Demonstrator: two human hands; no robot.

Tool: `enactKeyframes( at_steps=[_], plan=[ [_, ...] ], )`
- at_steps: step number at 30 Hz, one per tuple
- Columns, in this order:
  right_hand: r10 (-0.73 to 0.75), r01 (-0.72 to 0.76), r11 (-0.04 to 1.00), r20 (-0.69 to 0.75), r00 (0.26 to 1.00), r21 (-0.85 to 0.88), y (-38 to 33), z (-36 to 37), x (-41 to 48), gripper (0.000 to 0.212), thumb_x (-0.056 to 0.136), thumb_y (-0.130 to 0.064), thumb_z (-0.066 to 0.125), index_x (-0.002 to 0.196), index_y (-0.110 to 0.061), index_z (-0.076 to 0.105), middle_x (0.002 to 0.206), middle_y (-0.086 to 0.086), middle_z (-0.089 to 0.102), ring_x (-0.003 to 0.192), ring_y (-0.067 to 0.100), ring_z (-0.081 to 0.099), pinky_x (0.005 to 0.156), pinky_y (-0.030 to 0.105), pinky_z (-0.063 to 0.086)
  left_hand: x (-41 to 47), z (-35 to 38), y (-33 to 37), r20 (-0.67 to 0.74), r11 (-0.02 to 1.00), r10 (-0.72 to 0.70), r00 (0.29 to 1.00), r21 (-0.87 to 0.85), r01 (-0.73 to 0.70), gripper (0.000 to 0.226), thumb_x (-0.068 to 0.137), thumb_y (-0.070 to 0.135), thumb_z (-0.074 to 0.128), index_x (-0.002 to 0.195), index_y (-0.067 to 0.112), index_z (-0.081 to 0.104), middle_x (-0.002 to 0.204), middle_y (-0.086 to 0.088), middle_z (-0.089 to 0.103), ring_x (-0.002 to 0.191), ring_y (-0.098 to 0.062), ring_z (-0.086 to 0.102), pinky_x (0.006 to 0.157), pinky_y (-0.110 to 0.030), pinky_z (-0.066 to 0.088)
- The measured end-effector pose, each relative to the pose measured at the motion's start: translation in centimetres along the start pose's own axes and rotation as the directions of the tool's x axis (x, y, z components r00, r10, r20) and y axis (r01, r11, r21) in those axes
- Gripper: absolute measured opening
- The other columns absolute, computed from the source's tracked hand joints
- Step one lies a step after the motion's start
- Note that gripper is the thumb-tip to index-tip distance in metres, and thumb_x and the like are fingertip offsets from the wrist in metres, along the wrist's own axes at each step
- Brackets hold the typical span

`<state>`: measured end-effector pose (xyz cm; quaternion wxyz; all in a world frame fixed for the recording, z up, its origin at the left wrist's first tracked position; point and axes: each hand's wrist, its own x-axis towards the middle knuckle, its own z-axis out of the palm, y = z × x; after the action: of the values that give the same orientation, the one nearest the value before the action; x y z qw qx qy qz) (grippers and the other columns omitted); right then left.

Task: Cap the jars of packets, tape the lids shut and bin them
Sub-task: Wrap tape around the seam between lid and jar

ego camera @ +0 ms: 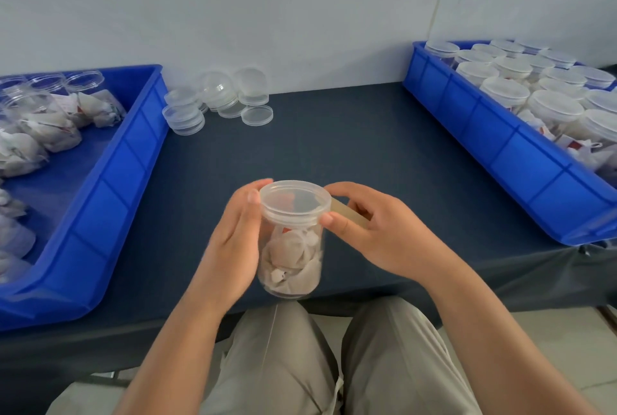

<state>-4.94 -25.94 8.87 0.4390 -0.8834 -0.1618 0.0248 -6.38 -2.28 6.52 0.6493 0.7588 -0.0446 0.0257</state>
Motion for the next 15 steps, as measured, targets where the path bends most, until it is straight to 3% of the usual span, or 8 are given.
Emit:
enactKeyframes(
  at_steps=[3,6,9,12,15],
  plan=[
    [-0.011,0.010,0.999,-0.020,1.000,-0.041,-0.6,0.8,-0.3,0.037,0.094,-0.075,0.055,0.123,-0.053,0.061,0.093,-0.036,0.065,0.083,-0.004,0.062,0.070,0.006,0.043,-1.0,1.8,0.6,-0.076,0.993,0.043,0.996,0.111,-0.034,0.049,0.085,0.071,0.054,0.129,0.050,0.054,0.126,0.032,0.063,0.121,0.010,0.059,0.091,-0.010,0.050],
    [0.000,-0.003,0.999,-0.051,0.999,-0.048,-1.2,1.6,-0.7,0.037,0.095,-0.075,0.054,0.124,-0.053,0.062,0.096,-0.042,0.063,0.088,-0.010,0.061,0.073,0.003,0.041,-1.4,2.5,0.7,-0.217,0.975,0.089,0.972,0.220,-0.040,0.077,0.065,0.079,0.071,0.131,0.052,0.045,0.121,0.050,0.053,0.118,0.021,0.053,0.086,0.003,0.040],
    [0.021,-0.026,0.997,-0.082,0.996,-0.068,-1.6,2.1,-0.9,0.045,0.093,-0.080,0.049,0.127,-0.053,0.063,0.090,-0.045,0.060,0.083,-0.013,0.058,0.069,0.005,0.042,-1.5,2.5,0.4,-0.270,0.978,0.112,0.956,0.199,-0.058,0.087,0.067,0.081,0.071,0.143,0.052,0.042,0.124,0.051,0.052,0.119,0.021,0.053,0.083,0.003,0.042],
    [0.063,-0.071,0.992,-0.077,0.995,-0.100,-1.6,2.7,-0.9,0.037,0.099,-0.072,0.050,0.129,-0.053,0.060,0.099,-0.039,0.066,0.088,-0.008,0.061,0.067,0.015,0.048,-1.4,2.7,0.1,-0.242,0.976,0.099,0.965,0.214,-0.047,0.101,0.064,0.084,0.073,0.150,0.042,0.043,0.134,0.035,0.054,0.125,0.012,0.054,0.086,0.000,0.044],
    [0.100,-0.103,0.990,-0.041,0.994,-0.098,-1.4,2.8,-1.0,0.041,0.097,-0.074,0.049,0.131,-0.052,0.057,0.088,-0.040,0.062,0.081,-0.008,0.059,0.062,0.015,0.043,-0.7,1.6,0.4,-0.184,0.973,0.072,0.980,0.231,-0.028,0.113,0.056,0.091,0.075,0.153,0.043,0.043,0.130,0.037,0.058,0.121,0.016,0.055,0.084,0.003,0.043]
  ],
)
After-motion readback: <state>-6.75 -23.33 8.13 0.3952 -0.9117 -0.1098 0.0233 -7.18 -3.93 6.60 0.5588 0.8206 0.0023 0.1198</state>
